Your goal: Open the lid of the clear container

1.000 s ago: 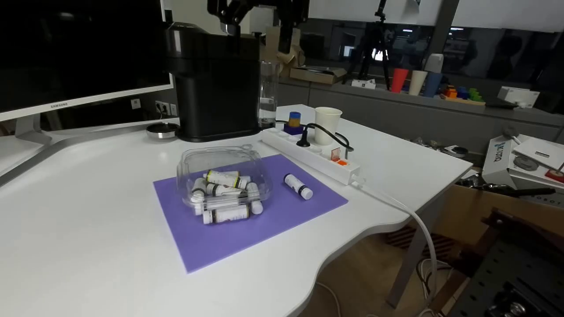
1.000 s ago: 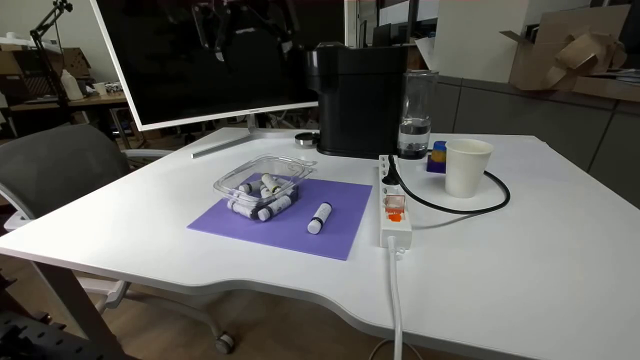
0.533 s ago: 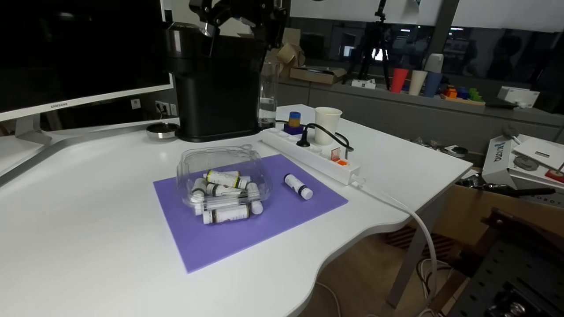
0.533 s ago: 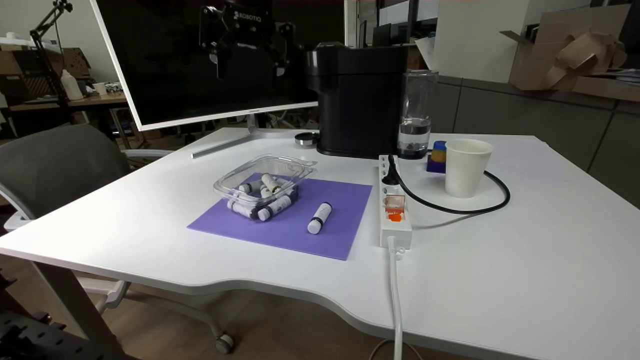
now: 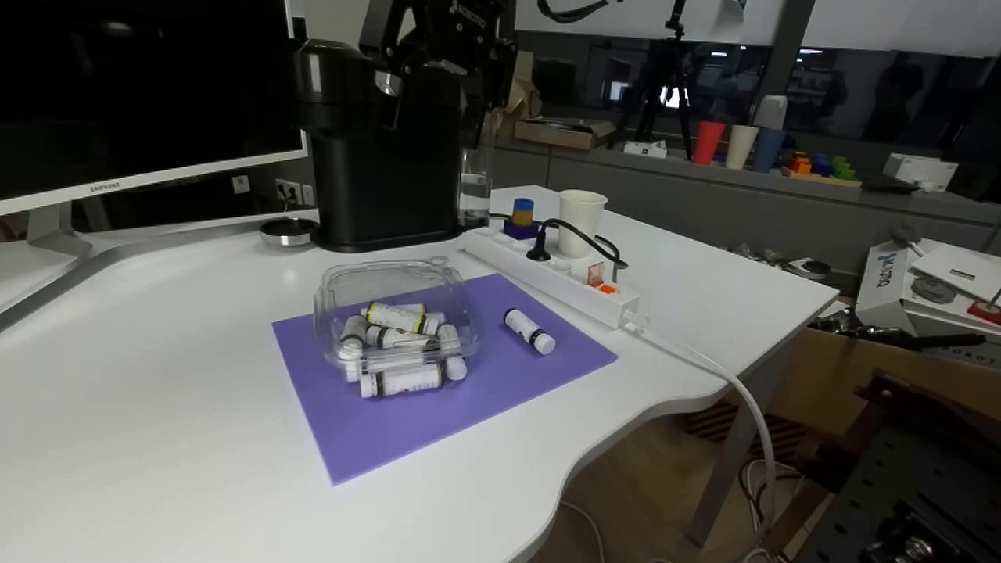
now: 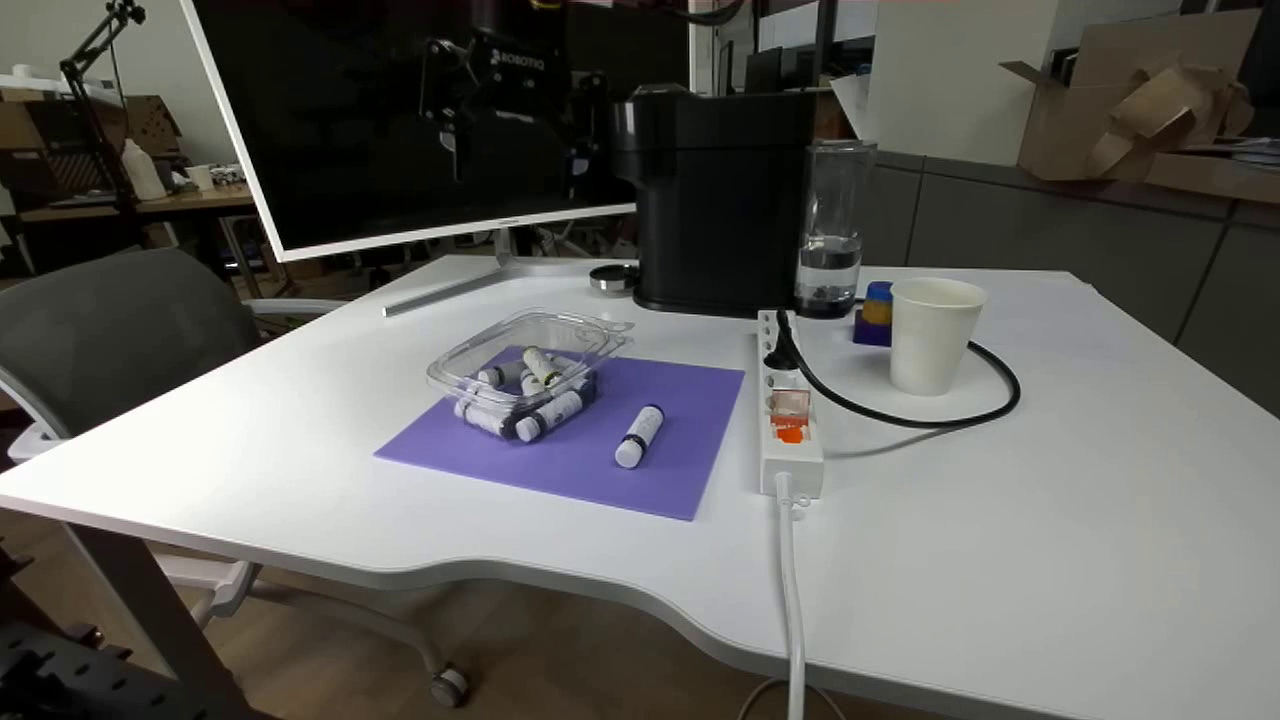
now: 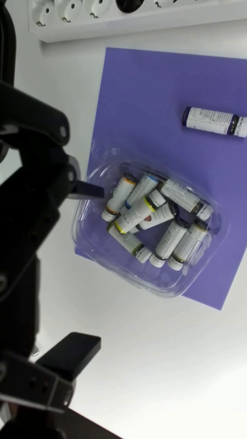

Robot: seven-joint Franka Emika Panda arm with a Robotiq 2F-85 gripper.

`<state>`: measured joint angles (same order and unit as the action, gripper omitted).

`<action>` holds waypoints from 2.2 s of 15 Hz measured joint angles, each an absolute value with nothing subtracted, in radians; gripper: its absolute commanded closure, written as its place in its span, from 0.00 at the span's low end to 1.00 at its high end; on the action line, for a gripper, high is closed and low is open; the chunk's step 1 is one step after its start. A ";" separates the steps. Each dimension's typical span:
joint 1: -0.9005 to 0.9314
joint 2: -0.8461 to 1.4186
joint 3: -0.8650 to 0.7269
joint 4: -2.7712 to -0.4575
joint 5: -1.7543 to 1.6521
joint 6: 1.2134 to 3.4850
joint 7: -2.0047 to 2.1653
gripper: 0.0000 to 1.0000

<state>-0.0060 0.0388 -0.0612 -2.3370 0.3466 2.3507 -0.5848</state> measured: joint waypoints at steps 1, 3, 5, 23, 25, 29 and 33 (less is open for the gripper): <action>-0.020 0.065 -0.063 -2.324 0.325 2.351 -0.591 0.00; -0.050 0.127 -0.064 -2.286 0.282 2.348 -0.605 0.00; -0.078 0.197 -0.064 -2.235 0.245 2.334 -0.628 0.00; -0.166 0.561 0.010 -1.858 0.195 2.101 -0.766 0.00; -0.174 0.589 0.015 -1.834 0.195 2.090 -0.766 0.00; -0.182 0.657 0.020 -1.762 0.194 2.082 -0.766 0.00; -0.186 0.731 0.031 -1.671 0.193 2.054 -0.767 0.00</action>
